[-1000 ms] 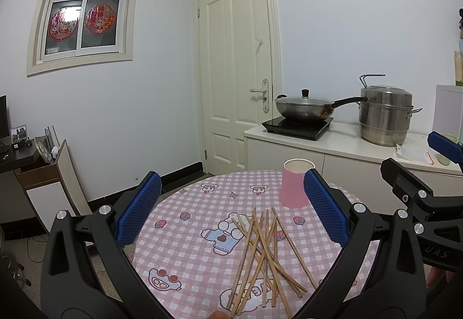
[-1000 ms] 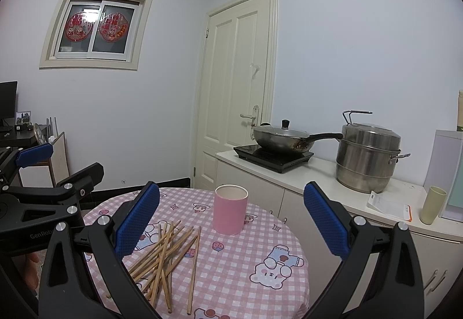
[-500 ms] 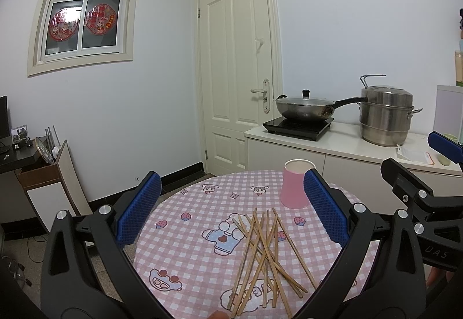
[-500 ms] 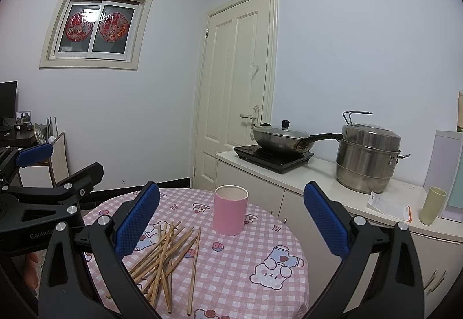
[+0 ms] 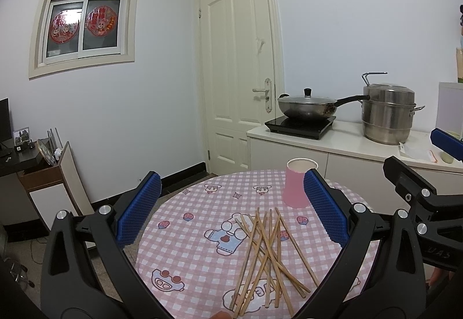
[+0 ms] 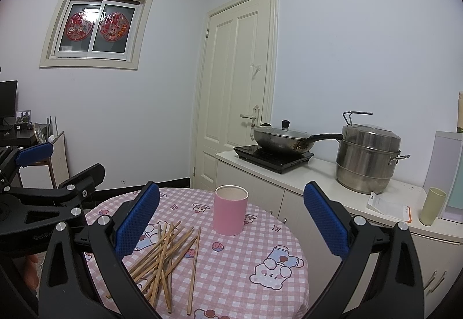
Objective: Organize utensils
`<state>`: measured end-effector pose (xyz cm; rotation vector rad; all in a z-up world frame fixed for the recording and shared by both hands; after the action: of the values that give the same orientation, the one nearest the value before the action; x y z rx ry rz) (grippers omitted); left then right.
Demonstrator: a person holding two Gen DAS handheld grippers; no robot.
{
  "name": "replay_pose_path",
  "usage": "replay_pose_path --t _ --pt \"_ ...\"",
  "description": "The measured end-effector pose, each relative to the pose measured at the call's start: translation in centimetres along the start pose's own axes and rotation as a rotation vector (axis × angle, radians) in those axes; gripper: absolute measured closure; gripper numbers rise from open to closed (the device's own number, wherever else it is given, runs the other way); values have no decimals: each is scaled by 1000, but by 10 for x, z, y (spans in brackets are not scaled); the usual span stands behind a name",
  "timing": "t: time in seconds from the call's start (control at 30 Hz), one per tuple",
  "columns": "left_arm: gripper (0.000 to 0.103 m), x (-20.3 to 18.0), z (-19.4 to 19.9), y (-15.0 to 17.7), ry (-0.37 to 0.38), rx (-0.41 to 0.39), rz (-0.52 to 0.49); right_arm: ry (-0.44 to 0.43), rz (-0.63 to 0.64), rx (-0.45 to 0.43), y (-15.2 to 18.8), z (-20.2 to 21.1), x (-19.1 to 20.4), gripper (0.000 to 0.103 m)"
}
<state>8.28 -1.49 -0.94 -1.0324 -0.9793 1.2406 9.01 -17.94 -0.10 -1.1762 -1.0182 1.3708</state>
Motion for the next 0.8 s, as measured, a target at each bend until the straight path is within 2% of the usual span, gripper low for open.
replay_pose_path --t 0.8 --pt "6 0 -2 5 22 -2 22 6 5 9 1 -2 0 7"
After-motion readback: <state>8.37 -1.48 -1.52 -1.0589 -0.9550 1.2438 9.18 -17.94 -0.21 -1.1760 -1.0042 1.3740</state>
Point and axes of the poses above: each gripper's, at about its wrist camera, not at the fingertips, and z roughly against the way its jaws point, x to its left, y to its underside, the point moved 6 cm from there along -z, roughly the way its jaws point, and after that the axes turned 9 degrees about y, right-handed, at the moved point
